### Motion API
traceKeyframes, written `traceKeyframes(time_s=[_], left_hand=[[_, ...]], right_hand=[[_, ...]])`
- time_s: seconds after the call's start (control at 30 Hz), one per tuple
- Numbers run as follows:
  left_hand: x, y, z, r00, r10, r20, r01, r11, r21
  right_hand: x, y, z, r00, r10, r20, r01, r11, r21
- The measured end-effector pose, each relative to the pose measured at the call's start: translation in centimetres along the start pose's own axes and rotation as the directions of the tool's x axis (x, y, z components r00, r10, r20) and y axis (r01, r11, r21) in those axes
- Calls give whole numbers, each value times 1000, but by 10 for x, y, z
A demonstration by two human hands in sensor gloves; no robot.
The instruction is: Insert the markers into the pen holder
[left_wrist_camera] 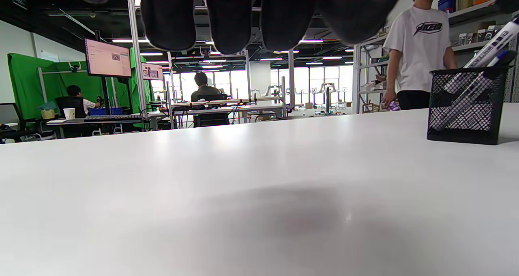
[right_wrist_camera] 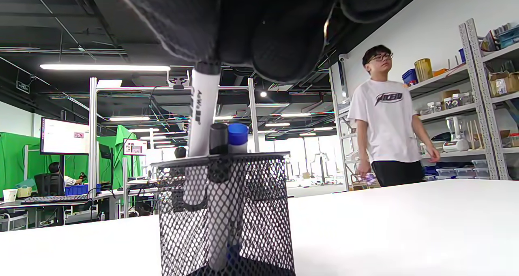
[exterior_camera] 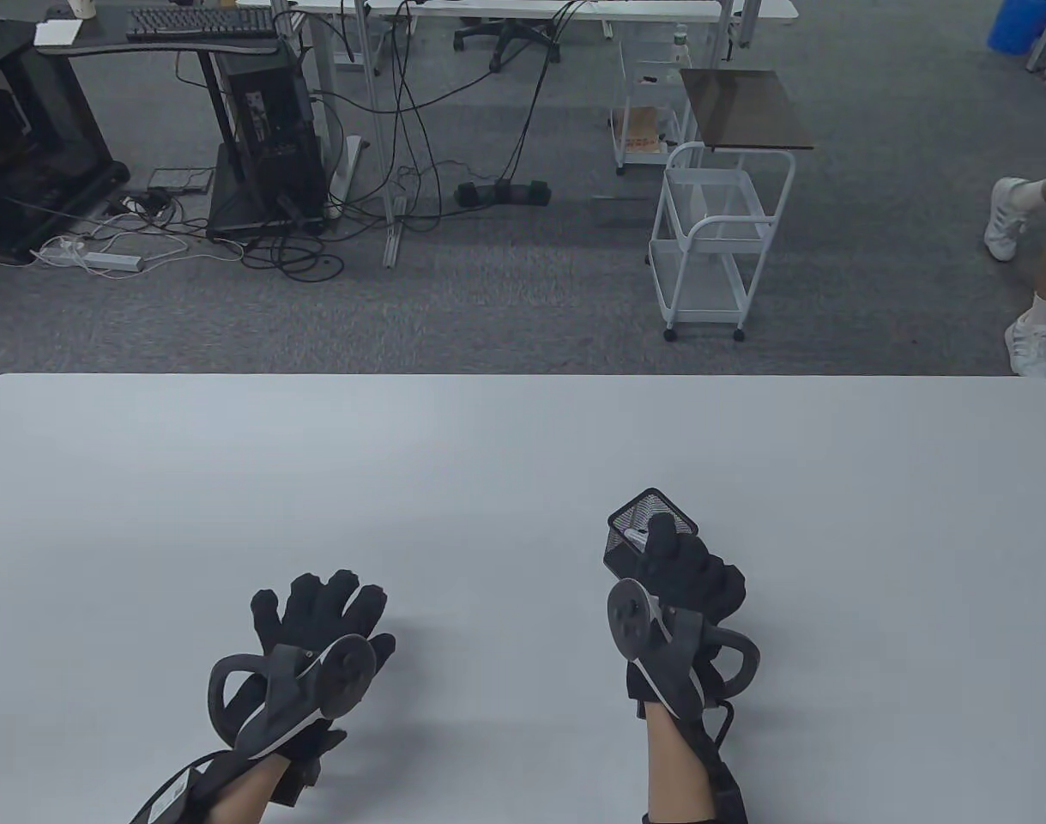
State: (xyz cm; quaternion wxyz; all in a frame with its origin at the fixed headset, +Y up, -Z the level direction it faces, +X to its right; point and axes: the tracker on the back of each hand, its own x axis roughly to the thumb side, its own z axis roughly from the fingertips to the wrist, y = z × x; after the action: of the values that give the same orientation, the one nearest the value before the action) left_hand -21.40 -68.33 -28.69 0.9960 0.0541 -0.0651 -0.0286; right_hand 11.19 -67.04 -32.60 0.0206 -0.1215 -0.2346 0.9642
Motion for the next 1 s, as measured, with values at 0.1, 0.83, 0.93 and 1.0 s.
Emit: traceKeyframes(time_s=[0.1,0.83,0.93,1.0], left_hand=[[0,0,0,1000,0,-1,0,1000,0],[0,-1,0,1000,-5,0,5,1000,-7],[0,-1,0,1000,-5,-1,5,1000,-7],[0,-2,0,1000,-5,-1,5,1000,-6]], right_hand=[[0,0,0,1000,-3,-2,3,1000,1],[-2,5,-1,999,-33,-14,33,999,4],[-3,5,-1,999,-33,-14,33,999,4],[-3,5,-1,999,-35,-14,35,999,2]])
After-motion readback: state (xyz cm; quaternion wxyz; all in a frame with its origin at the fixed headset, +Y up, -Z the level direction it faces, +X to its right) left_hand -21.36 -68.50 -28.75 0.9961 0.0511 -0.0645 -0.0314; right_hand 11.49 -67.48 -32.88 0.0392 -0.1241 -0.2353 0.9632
